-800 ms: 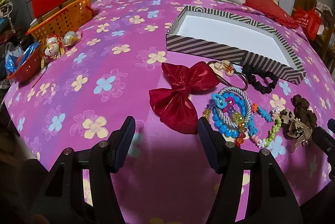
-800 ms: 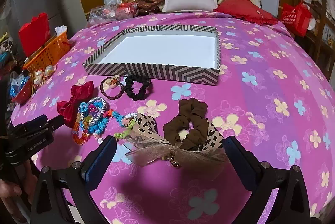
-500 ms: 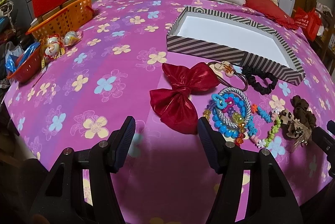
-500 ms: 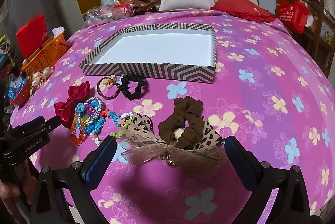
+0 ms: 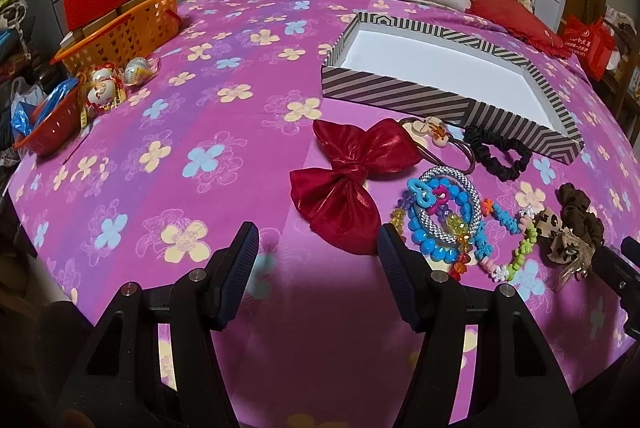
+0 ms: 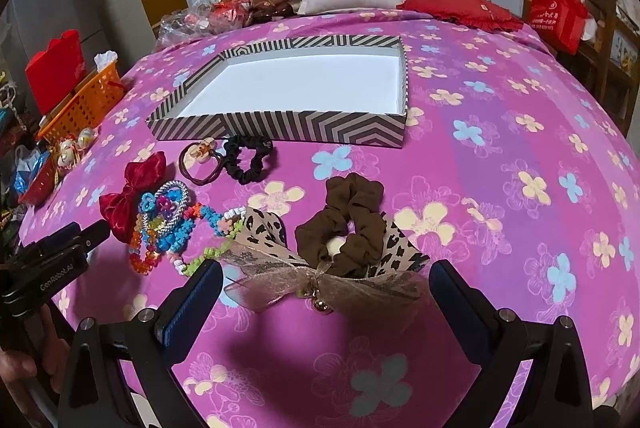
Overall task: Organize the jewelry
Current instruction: 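Move left tool to the red bow while right tool approaches the brown scrunchie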
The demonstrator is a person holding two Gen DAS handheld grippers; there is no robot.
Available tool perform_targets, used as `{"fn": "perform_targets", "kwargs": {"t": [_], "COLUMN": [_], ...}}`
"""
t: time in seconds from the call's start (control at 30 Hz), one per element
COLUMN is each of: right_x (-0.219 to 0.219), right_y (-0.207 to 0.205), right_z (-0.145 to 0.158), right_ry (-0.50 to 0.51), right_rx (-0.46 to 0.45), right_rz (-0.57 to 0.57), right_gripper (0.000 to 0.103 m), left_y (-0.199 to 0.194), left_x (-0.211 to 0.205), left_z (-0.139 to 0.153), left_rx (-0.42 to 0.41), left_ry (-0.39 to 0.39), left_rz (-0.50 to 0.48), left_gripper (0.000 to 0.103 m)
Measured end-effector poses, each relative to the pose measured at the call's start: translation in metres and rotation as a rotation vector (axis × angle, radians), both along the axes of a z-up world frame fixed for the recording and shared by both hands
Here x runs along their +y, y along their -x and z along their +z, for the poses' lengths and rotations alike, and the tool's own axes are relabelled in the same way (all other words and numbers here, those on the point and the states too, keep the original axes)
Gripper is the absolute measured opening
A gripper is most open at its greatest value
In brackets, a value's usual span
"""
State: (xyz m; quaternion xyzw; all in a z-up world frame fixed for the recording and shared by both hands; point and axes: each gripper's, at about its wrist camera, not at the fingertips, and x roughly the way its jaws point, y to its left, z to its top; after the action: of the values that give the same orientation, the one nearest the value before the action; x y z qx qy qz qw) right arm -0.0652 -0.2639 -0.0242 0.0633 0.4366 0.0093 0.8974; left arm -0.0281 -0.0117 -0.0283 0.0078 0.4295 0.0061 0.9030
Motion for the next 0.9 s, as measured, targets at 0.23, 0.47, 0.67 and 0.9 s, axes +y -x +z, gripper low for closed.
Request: {"fn": "perform_targets", "kwargs": {"t": [0.23, 0.47, 0.67, 0.9], "right_x": [-0.006, -0.016, -0.035, -0.032], "right_y": [0.0, 0.0, 0.002, -0.008], "right_z": [-0.002, -0.002, -0.004, -0.006], "right_ry": [-0.003, 0.001, -0.017, -0.044], "right_rx": [-0.005, 0.001, 0.007, 0.019], "right_rz": [-0.014, -0.03, -0.061, -0.048], "right_gripper": [0.102, 0.102, 0.102, 0.102], "left_y": [-0.001, -0.007, -0.016, -0.029], "left_x": [0.003, 0.021, 0.032, 0.024], "left_z": [-0.001, 0.002, 0.006, 0.0], "left_rx": [0.007, 0.035, 0.047, 0.094], "left_ry": [0.003, 0.067, 0.118, 0.147], "left_rz": [0.004, 0.018, 0.019, -0.012], "left_gripper": [0.062, 0.062, 0.062, 0.062]}}
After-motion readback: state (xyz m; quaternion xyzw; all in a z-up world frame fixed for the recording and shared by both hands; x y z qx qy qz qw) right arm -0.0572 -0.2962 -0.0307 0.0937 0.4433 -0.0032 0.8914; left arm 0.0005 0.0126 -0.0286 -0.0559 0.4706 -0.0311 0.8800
